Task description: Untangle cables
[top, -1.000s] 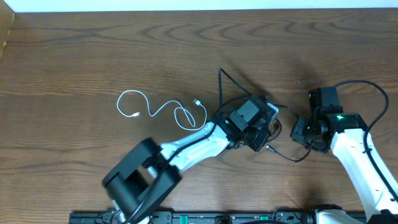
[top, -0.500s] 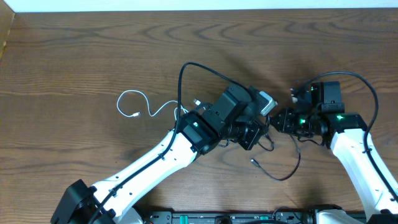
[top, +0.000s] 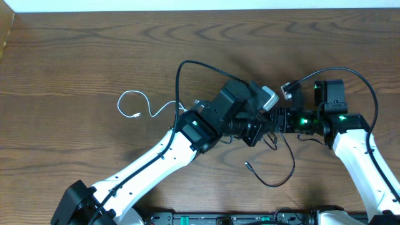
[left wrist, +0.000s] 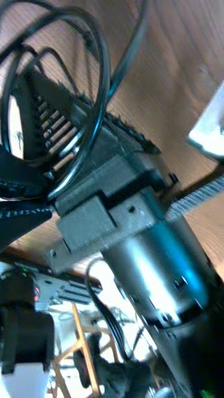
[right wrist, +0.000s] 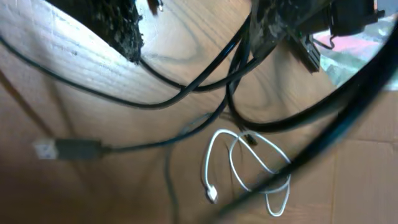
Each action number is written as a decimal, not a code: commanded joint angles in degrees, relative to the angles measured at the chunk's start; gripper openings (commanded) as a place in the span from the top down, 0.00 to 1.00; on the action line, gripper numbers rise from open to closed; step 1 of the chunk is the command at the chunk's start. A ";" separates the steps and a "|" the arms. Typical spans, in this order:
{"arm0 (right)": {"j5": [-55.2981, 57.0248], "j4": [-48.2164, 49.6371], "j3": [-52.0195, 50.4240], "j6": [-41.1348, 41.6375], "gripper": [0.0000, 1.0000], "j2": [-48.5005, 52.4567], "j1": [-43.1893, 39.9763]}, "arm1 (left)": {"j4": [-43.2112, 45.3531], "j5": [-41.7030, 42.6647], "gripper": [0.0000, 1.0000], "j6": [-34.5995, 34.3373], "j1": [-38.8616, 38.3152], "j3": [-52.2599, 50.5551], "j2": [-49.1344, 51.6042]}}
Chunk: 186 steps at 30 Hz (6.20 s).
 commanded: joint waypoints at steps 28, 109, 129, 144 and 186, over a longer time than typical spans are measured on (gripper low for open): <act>9.49 1.88 -0.33 26.29 0.71 0.31 6.84 | 9.22 8.28 0.93 -10.97 6.78 0.02 -4.52; 19.61 -2.08 -1.07 4.11 0.64 3.41 3.02 | -23.80 24.61 0.93 3.85 46.23 0.02 -6.97; 17.59 0.94 -1.07 -1.20 0.36 3.41 6.99 | -25.66 -7.67 0.85 1.51 39.15 0.02 -7.30; 19.37 -0.15 -1.07 -1.07 0.35 3.41 6.99 | -30.51 -35.32 0.59 -0.15 39.17 -0.02 -6.58; 17.53 1.88 -1.07 0.07 0.34 3.41 7.17 | -13.14 24.57 0.93 -1.88 39.10 6.51 -19.89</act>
